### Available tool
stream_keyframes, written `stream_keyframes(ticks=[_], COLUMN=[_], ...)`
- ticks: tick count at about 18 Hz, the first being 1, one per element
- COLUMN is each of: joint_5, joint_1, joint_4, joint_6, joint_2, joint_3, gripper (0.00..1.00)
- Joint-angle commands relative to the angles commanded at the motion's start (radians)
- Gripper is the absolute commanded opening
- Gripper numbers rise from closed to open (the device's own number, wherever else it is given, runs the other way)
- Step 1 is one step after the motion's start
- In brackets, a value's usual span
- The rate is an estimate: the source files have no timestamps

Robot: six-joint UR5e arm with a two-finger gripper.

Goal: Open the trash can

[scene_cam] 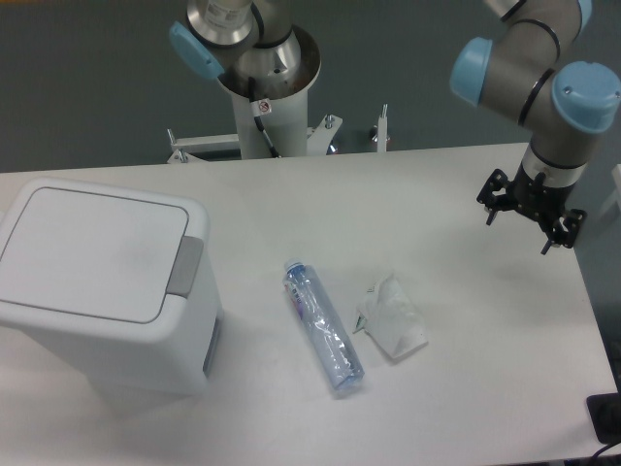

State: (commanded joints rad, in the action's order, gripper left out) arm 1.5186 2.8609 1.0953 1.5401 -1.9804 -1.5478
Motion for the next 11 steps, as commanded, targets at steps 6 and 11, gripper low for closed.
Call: stream_keyframes(ticks=[6,11], joint_5=[0.000,0.005], joint_1=[0.000,-0.002], joint_4=[-0.005,0.003], joint_6=[0.018,0.003], joint_2=[0.005,0.008], joint_3=[-0.003,-0.005], gripper=[1.00,1.00])
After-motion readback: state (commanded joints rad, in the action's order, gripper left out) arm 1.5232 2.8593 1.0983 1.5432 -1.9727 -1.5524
